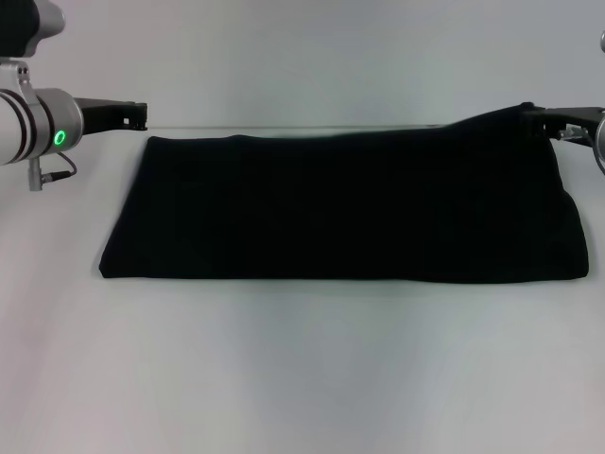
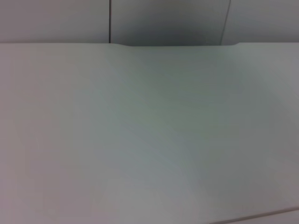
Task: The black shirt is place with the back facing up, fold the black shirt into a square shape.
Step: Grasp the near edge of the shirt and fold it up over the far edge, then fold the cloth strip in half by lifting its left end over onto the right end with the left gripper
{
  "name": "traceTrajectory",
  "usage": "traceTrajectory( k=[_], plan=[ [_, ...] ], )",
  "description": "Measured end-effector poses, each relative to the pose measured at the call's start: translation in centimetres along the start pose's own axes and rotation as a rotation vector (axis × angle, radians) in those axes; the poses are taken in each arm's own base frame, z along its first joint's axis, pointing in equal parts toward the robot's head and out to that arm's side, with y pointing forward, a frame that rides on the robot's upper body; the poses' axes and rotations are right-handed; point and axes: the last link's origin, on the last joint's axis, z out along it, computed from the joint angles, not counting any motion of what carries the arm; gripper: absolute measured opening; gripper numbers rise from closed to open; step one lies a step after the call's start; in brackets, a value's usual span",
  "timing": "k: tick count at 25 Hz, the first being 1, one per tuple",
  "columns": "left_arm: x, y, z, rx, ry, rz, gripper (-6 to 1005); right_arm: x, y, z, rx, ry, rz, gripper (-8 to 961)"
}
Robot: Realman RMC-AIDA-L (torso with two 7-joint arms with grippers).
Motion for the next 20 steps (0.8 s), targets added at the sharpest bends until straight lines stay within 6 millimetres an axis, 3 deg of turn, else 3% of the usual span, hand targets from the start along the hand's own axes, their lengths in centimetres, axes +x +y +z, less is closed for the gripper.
traceTrajectory(
  k=[8,11,14,20],
  plan=[
    [-0.4,-0.5,0.2,0.077,0.021,-0.007,105,-0.1,-0.8,-0.2,0.034,-0.009,0.015,200],
    [-0.5,-0.8,0.1,0.089,0.023,-0.017,312,-0.2,-1.3,-0.5,0.032,-0.01,0.045,204],
    [-0.7,-1.5,-0.2,0.082,0.017,-0.057,454,0.1,-1.9,-1.1,-0.01,-0.003,0.089,447],
    [-1.6,-1.7,-2.5,-0.108,-0.078,-0.173,715,0.8,-3.0,-3.8,-0.172,0.011,0.156,617]
  ],
)
